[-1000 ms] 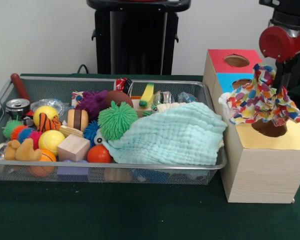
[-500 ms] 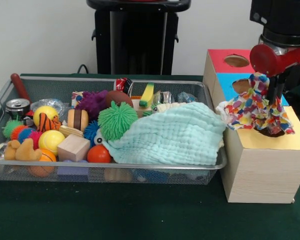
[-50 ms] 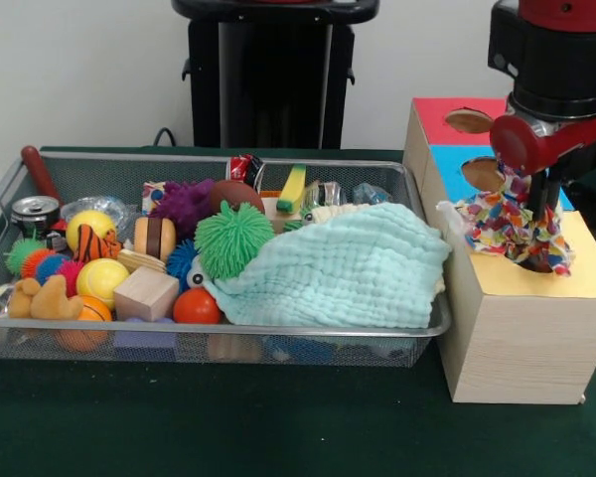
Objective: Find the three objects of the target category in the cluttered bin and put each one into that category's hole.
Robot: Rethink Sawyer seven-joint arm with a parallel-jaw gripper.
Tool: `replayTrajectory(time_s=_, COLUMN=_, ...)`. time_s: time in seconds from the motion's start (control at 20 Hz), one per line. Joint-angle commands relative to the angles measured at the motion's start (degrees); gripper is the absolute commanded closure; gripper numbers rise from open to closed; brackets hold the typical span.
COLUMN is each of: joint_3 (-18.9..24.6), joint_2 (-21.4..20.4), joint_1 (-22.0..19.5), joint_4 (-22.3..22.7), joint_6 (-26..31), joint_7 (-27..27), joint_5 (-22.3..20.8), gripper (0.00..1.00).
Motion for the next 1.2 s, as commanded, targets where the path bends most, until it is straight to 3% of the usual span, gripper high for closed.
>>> replayTrajectory(time_s=0.05, joint_3=7.4, joint_2=3.7, joint_1=-3.3, joint_4=7.8, joint_6=-3.1, joint_7=1.0, joint_5=1.6, gripper=1.0)
replayTrajectory(time_s=0.65, joint_3=9.0, joint_2=4.7, joint_1=-4.9, joint_4=9.4, joint_6=-5.4, joint_7=3.0, joint_5=0.8, gripper=1.0)
replayTrajectory(time_s=1.2, joint_3=4.9, joint_2=7.8, joint_1=-1.6, joint_4=5.2, joint_6=-7.2, joint_7=6.7, joint_5=-2.1, gripper=1.0)
